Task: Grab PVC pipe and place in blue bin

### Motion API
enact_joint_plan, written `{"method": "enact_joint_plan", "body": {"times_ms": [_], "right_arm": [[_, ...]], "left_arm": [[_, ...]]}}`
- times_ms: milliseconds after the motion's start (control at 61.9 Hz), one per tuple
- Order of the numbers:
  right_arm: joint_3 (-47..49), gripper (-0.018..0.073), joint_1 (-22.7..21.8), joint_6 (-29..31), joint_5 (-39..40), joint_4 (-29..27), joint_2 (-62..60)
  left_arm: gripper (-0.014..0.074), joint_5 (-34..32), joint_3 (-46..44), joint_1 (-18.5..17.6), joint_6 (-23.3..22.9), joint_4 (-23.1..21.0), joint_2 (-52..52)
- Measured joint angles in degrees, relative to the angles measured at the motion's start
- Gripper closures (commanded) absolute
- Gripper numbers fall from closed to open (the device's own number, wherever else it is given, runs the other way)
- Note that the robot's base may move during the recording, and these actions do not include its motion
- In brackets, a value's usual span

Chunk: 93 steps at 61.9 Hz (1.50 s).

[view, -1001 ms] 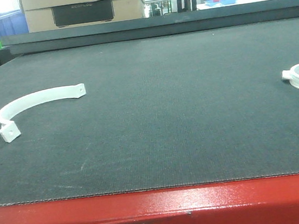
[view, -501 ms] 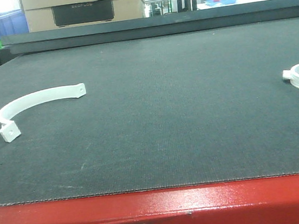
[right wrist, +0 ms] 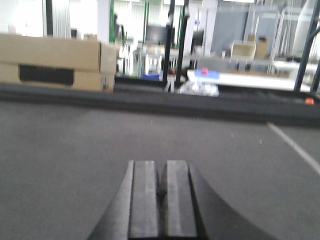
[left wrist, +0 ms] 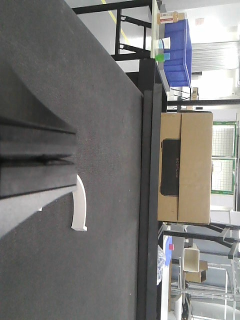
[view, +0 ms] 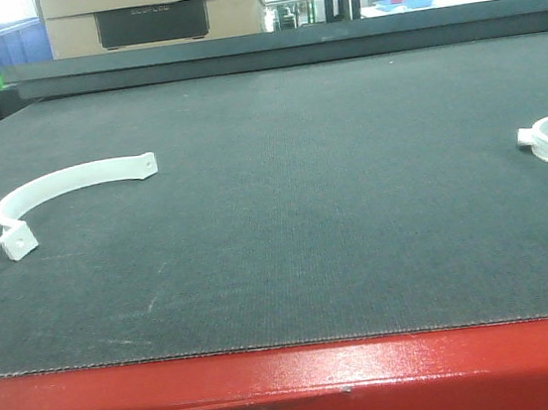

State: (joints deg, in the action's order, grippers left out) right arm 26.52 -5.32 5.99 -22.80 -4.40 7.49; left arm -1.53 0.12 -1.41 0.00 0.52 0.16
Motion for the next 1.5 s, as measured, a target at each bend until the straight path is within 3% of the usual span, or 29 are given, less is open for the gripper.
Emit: {"method": "enact_joint_plan", "body": {"times_ms": [291,485,630,840,1034,1324,1502], "right_arm": [[8.99,0.0721,0.00,0.00,-4.10,-0.23,8.08],[9.96,0.0721,0.00,0.00,-4.10,-2.24,8.33],[9.96,0.0721,0.00,0.00,-3.98,-2.58,8.33],[10.17,0.0721,0.00,0.00,-2.53,-3.10,8.45],[11.03,0.0721,0.00,0.00,-3.90,-4.89,12.63],[15.49,0.0721,0.00,0.00,-7.43,-5.87,22.98],[18.07,0.0721,0.00,0.00,-7.66,-8.27,28.50]], "left_arm": [[0.0707,-4.31,0.00,0.00,0.00,-0.14,0.00],[0.0707,-9.37,-0.82,0.00,0.00,-8.81,0.00],[0.0707,-2.92,-5.07,0.00,0.00,-11.16,0.00],[0.0707,6.57,-14.70,0.00,0.00,-8.94,0.57],[0.0707,13.62,-22.85,0.00,0.00,-8.29,11.32],[0.0707,15.68,-34.14,0.00,0.00,-8.29,32.46],[0.0707,15.83,-38.59,0.00,0.00,-8.29,40.06]]}}
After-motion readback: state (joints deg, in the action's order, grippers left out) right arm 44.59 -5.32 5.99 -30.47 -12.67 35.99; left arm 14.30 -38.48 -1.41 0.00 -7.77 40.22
